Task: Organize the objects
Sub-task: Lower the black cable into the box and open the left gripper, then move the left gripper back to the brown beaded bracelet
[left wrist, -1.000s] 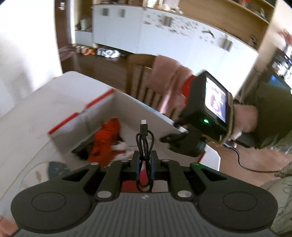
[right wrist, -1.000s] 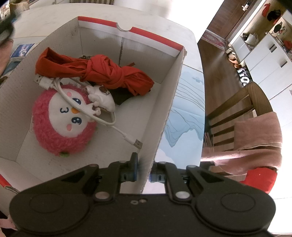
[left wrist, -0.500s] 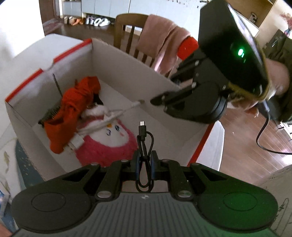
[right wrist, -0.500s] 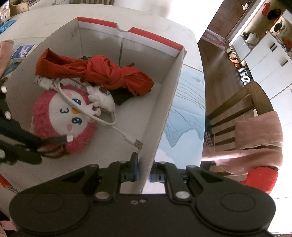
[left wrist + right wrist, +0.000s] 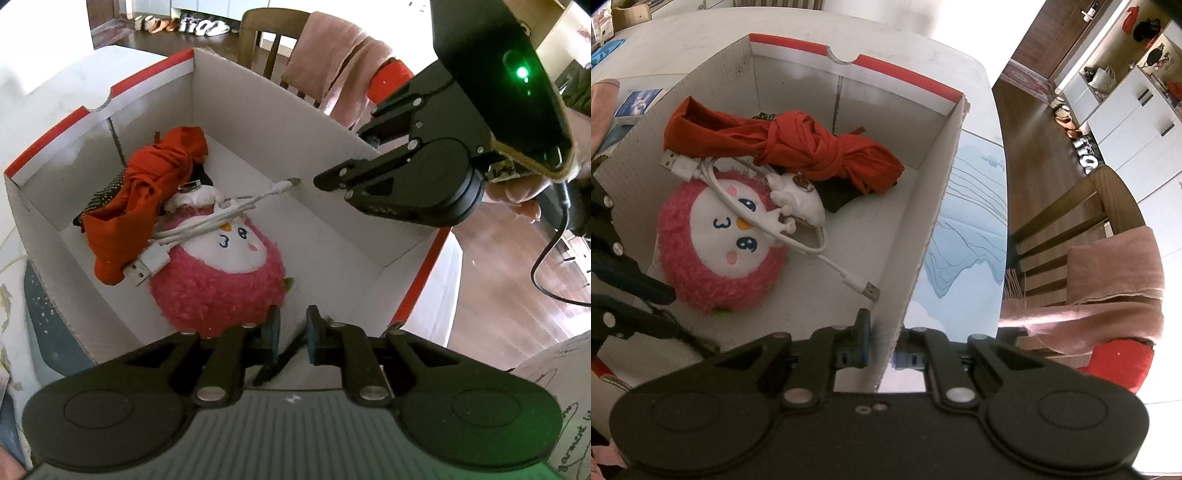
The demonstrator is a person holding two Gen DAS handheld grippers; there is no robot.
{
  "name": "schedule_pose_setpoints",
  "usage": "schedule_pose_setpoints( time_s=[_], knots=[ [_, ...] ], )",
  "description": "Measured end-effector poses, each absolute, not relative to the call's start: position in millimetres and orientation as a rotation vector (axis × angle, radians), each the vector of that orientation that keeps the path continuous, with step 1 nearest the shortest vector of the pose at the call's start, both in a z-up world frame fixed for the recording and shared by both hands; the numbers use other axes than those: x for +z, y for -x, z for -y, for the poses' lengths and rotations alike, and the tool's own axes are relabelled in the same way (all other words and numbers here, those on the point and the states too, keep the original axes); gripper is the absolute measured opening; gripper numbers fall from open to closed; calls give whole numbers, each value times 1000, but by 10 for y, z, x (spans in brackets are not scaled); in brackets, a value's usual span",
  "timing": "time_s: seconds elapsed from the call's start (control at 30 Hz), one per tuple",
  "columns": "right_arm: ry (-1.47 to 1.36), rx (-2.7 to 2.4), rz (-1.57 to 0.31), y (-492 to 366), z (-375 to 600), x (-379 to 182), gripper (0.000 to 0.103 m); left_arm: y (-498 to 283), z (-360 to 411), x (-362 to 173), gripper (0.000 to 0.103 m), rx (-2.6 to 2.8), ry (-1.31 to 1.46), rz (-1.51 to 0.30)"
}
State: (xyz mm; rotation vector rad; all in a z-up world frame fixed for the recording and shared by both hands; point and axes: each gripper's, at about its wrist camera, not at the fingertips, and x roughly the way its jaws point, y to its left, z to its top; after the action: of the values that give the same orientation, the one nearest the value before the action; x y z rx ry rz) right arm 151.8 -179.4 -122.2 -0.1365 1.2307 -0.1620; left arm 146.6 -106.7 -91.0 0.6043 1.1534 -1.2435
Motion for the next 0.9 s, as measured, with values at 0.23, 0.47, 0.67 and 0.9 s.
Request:
schedule_pose_setpoints(
  time_s=[0.23, 0.47, 0.67, 0.9],
  knots=[
    [137, -162, -1231, -1516, 1794, -1223, 9, -1482, 924, -701, 28, -1239, -543, -1100],
    [142, -157, -1233, -1516, 1799, -1220, 9, -1635, 562, -351, 28, -1177, -431, -1033],
    [146, -156, -1234, -1517, 1799, -1219, 9, -1831, 127, -120, 29, -1056, -367, -989],
    [147, -155, -1235, -1517, 1795, -1220, 9, -2110, -445, -40, 49, -882, -241, -992]
  ],
)
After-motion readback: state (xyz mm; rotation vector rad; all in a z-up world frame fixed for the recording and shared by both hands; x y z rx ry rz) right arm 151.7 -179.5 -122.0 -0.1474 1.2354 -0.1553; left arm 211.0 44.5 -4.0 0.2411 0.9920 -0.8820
